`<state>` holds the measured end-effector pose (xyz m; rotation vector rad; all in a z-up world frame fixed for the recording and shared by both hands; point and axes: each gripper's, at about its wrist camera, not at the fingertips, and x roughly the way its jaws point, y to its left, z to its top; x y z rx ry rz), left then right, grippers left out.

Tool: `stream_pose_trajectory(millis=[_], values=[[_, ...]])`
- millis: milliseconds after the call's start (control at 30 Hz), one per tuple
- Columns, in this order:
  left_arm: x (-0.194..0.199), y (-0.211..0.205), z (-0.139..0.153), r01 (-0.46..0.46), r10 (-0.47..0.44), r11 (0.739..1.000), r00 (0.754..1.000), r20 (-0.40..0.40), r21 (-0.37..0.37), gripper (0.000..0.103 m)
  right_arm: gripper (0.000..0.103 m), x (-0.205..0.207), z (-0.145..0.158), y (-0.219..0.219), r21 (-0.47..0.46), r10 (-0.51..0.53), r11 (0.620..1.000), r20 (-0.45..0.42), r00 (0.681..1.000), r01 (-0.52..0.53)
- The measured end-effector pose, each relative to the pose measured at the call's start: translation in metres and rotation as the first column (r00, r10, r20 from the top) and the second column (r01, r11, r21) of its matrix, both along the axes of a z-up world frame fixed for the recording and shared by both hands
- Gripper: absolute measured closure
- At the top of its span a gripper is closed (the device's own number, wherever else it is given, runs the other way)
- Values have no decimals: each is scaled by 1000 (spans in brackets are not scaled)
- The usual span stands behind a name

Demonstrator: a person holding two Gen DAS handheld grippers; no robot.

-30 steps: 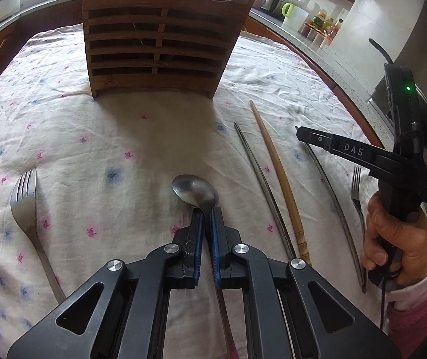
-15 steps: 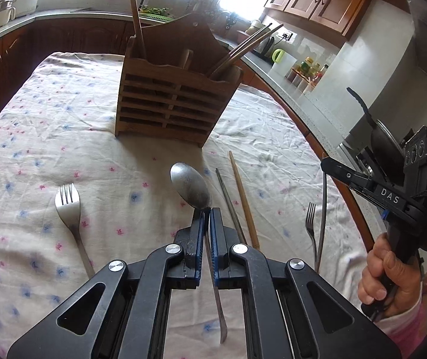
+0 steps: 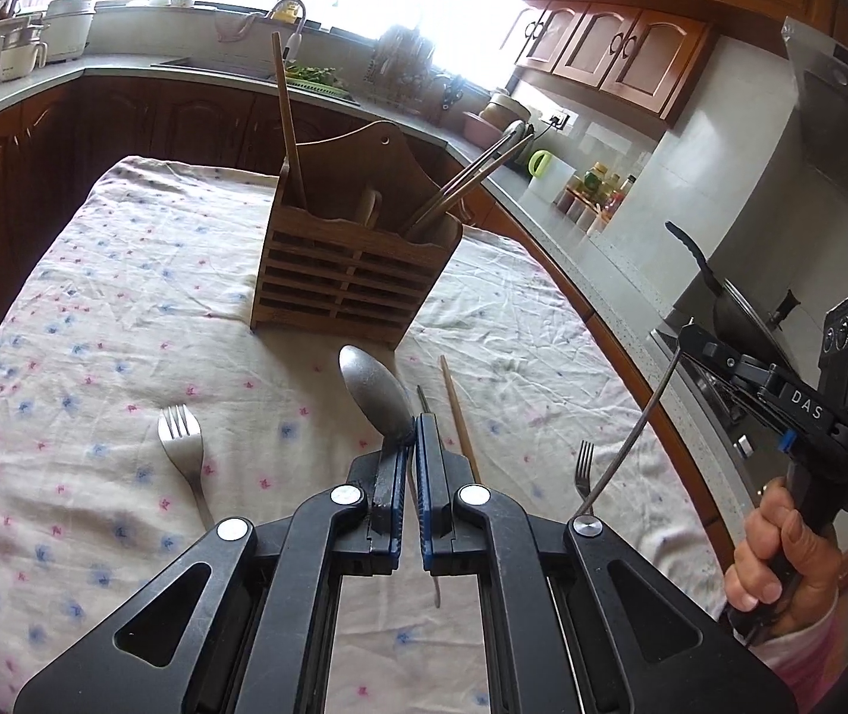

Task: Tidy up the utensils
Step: 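Lift the spoon and metal chopstick and lower them into the wooden caddy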

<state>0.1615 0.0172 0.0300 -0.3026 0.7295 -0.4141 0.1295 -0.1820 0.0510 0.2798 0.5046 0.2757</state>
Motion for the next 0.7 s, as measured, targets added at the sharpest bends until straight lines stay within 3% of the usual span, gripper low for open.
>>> stream_pose_trajectory(millis=[700], values=[[2, 13, 31, -40, 40, 999, 996, 82, -2, 100, 99, -3, 25, 4, 4, 16, 1000, 81, 997, -16]])
